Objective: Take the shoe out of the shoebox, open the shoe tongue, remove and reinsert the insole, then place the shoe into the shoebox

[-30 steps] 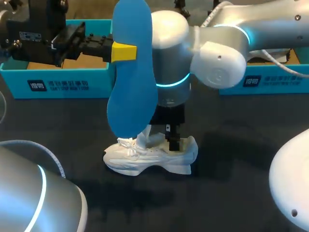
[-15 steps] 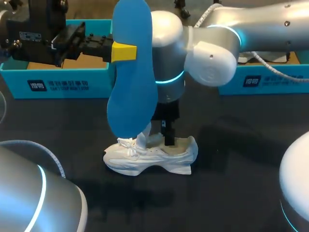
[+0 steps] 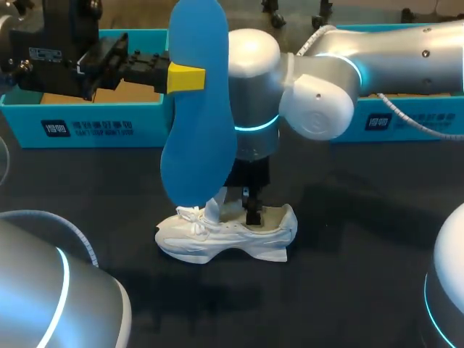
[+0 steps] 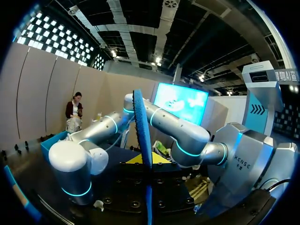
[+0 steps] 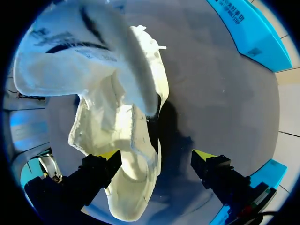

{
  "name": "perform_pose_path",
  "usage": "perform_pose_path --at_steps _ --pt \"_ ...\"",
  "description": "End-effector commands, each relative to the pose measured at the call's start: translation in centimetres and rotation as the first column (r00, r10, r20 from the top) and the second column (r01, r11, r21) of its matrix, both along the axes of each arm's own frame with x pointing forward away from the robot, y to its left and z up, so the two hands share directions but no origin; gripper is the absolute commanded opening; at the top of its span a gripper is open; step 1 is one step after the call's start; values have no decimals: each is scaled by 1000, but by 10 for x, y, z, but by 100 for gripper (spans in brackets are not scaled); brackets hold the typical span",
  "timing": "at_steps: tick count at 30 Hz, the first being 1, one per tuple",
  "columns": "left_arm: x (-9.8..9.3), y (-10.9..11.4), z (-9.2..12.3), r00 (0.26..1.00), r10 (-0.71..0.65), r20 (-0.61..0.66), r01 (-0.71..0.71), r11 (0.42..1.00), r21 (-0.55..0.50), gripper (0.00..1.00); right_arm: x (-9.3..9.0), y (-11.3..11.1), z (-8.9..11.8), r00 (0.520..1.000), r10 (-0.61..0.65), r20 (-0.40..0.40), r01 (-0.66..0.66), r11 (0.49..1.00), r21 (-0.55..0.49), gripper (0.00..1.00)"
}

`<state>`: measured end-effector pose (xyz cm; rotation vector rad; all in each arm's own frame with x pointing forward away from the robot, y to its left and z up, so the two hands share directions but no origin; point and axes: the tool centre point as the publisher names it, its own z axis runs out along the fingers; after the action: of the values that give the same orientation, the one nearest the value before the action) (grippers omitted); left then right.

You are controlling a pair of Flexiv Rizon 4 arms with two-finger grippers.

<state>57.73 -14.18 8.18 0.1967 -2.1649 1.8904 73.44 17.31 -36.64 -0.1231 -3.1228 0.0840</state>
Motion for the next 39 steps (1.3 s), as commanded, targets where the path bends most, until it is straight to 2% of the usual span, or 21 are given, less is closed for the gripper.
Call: perform_pose_path --at_steps 1,2,3,4,17,29,34,37,39 --pt "2 -1 1 1000 -4 0 4 1000 4 0 3 2 -8 1000 6 -16 -6 1000 0 74" --pt "2 -1 1 1000 -4 0 4 1000 4 0 3 2 -9 1000 7 -20 -7 1000 0 30" --pt "2 -1 1 1000 -4 0 4 1000 4 0 3 2 -9 1000 7 -22 -7 1000 0 9" --pt "2 -1 1 1000 -4 0 4 1000 4 0 2 2 -9 1000 8 -23 -8 1000 -1 0" --pt "2 -1 1 1000 -4 0 4 1000 4 0 -4 0 -5 998 -1 -55 0 1000 -18 0" --pt "2 -1 1 1000 -4 0 4 1000 4 0 -33 -4 25 979 -198 -43 198 980 -7 0" --pt "2 -1 1 1000 -4 0 4 1000 4 0 -49 -6 41 939 -341 -34 342 939 32 0" --pt "2 -1 1 1000 -4 0 4 1000 4 0 -59 -3 51 888 -458 -31 459 888 40 0" --pt "2 -1 1 1000 -4 0 4 1000 4 0 -66 0 59 835 -550 -30 551 835 4 0"
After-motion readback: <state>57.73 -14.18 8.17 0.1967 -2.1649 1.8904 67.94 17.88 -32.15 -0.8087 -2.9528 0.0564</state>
